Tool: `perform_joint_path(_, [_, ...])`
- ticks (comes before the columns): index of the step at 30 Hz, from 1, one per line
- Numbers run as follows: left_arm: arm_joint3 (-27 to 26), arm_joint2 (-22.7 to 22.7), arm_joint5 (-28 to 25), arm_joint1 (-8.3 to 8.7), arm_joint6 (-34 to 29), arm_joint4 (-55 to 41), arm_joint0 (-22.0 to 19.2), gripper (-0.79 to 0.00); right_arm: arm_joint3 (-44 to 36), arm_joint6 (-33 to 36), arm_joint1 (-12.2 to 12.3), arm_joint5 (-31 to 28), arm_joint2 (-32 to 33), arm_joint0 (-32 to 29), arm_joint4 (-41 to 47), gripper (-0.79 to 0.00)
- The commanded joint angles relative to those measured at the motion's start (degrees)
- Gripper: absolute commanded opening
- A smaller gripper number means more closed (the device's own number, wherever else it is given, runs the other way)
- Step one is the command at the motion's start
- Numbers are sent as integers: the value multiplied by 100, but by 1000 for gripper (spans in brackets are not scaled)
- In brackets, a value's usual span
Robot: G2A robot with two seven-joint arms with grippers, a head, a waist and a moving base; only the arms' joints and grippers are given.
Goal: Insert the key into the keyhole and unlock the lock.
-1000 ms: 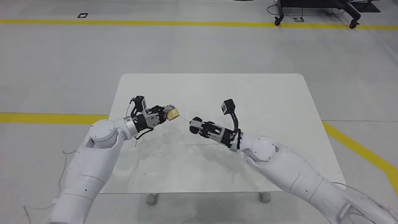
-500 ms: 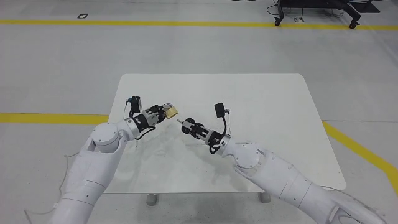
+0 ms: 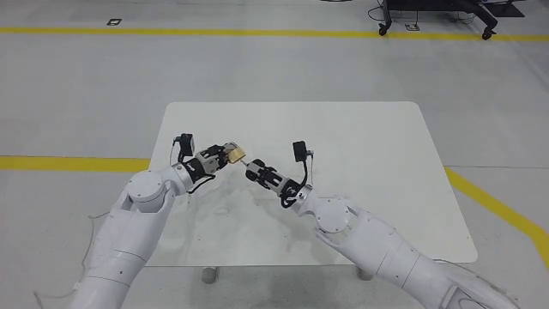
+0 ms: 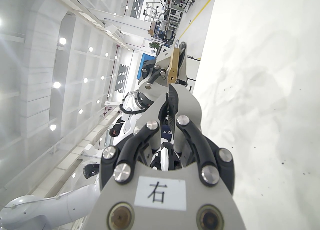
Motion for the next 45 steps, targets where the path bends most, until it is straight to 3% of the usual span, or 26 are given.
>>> perform_joint_path(1, [0,-4,5,0,-12,-9,1,-785,42,50,-28,-16,41,-6,11,-785])
perform_joint_path(32, [40,48,73,-11,-174,36,-39,-785,379,-62,-486,232,493,-115,-629,-776])
perform_joint_path(33, [43,47,71,-11,-175,37,-40,-785,390,-64,-500,227,505,-121,-641,-453])
perform_joint_path(34, [45,42,67,-11,-172,32,-41,-785,397,-59,-513,225,517,-126,-654,0])
perform_joint_path(45, [72,-35,91,-5,-200,-86,-34,-785,391,-49,-540,220,610,-183,-771,0])
